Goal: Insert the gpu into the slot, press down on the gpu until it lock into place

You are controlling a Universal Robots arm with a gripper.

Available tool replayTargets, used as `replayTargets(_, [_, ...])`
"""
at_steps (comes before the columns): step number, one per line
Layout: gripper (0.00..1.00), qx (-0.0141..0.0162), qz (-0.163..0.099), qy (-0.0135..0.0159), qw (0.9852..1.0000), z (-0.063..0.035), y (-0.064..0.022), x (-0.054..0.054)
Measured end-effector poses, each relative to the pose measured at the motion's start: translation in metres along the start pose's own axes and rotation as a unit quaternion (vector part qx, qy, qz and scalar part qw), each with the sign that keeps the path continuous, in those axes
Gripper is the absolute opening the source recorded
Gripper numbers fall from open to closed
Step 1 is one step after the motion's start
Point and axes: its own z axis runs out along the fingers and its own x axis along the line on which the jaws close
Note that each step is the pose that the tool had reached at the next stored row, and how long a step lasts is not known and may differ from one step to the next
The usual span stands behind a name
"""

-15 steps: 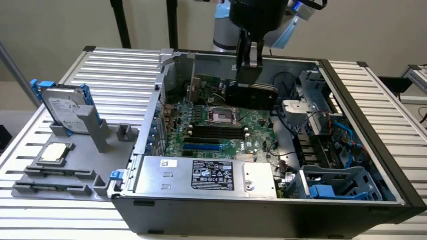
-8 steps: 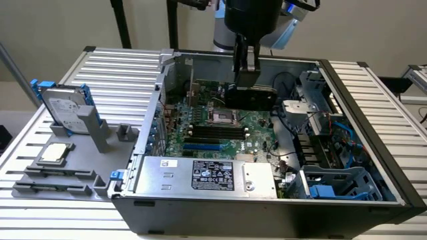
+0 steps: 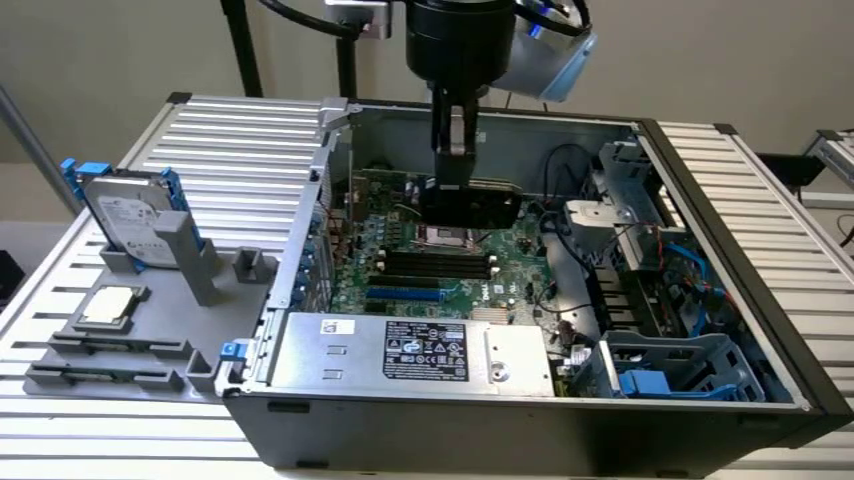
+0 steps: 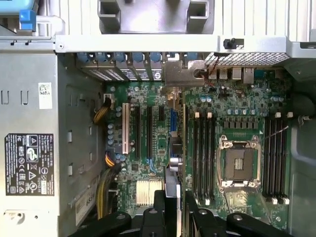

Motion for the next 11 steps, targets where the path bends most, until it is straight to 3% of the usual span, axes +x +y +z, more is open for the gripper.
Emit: replayTargets(11, [0.26, 0.0026, 0.000, -0.0014, 1.0000, 0.0192, 0.0148, 0.000])
